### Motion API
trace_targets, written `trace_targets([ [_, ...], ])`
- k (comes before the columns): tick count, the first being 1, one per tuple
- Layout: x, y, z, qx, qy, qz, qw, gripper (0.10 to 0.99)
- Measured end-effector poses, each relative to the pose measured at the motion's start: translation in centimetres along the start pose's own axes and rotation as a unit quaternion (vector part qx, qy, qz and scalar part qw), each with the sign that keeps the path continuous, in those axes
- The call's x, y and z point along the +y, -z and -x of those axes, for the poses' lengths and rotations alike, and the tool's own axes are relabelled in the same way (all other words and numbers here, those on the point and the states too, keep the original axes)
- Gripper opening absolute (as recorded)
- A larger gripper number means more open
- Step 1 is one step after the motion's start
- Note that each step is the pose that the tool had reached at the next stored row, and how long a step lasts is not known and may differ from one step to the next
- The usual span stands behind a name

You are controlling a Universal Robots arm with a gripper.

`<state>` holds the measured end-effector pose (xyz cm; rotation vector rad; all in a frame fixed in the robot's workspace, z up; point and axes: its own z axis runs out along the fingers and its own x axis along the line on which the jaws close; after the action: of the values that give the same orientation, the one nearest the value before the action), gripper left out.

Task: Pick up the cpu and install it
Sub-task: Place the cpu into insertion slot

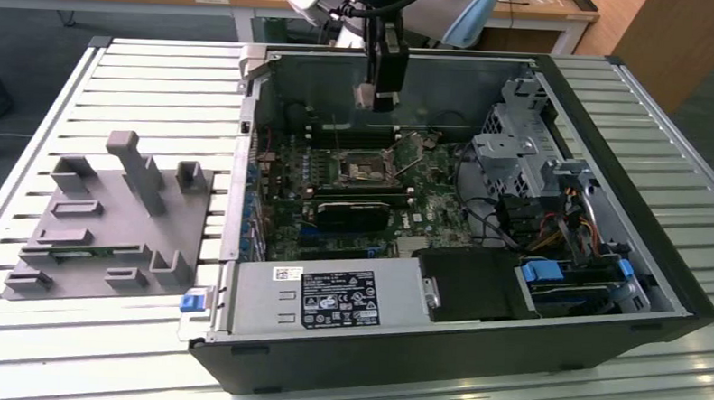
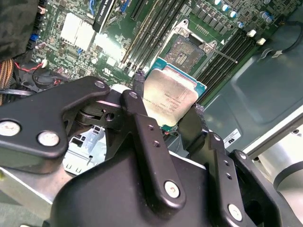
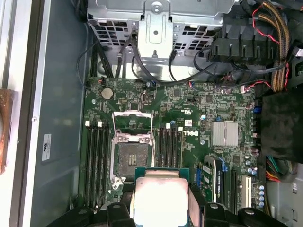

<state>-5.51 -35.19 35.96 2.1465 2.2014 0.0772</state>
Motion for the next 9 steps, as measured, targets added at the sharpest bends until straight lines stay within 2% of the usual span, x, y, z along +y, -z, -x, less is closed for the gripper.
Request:
trace_targets([
  [9,-0.03,-0.33,0.0,0.0,0.0,0.0,1.0,0.537],
])
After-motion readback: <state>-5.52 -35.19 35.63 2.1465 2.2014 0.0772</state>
